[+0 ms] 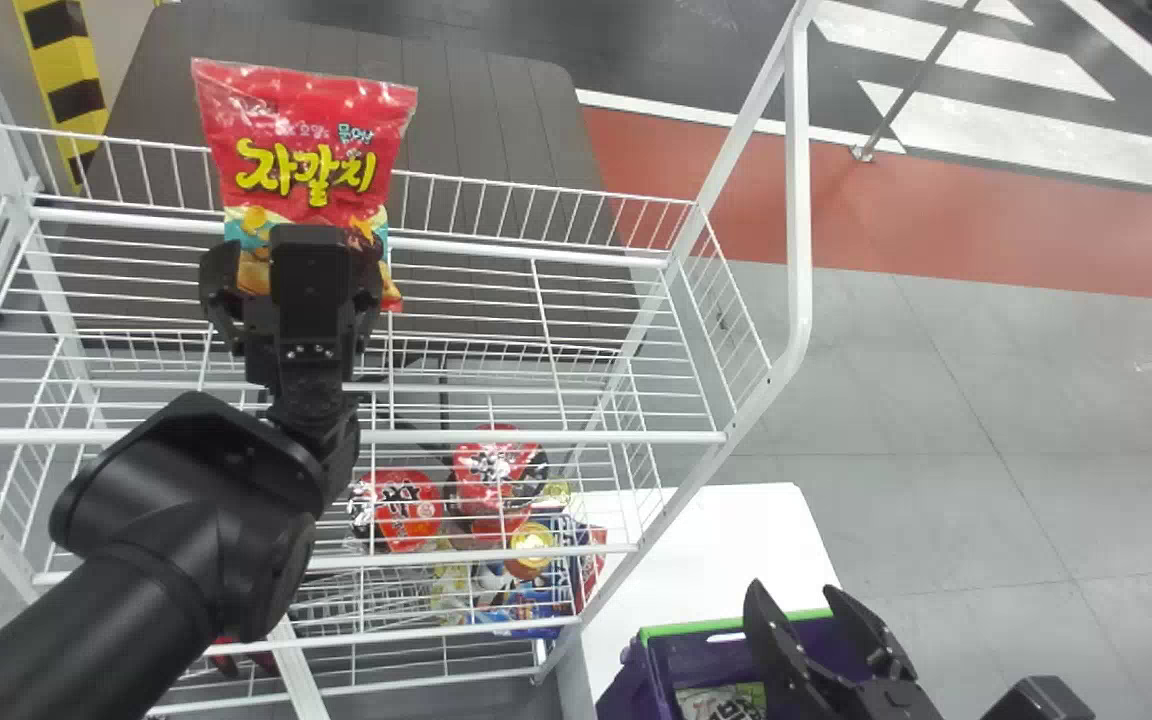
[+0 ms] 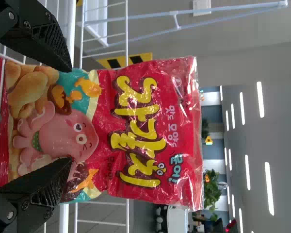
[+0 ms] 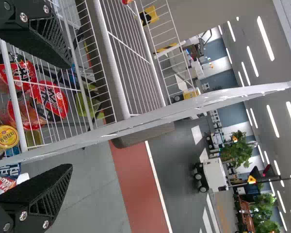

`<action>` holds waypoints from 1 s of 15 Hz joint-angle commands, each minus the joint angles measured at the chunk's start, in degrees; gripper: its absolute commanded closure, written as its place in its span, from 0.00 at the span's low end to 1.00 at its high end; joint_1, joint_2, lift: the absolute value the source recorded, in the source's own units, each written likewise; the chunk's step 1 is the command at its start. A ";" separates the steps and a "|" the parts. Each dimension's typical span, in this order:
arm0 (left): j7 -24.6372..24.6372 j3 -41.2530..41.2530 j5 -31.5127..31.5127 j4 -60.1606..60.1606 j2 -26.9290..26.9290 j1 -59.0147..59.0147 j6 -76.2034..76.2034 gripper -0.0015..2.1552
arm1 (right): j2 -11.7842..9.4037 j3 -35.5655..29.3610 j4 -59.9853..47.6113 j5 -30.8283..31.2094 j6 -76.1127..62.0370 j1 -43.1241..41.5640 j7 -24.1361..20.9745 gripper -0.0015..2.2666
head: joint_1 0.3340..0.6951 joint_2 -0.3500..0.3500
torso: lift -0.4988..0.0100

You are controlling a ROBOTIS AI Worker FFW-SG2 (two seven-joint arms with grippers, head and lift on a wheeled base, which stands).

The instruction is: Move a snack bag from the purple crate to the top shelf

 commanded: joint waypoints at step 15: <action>-9.45 1.33 -2.19 2.23 -0.15 1.55 -7.21 0.61 | 0.90 -0.78 0.30 -0.61 0.56 -0.14 0.09 0.04 | 1.00 0.00 | 1.00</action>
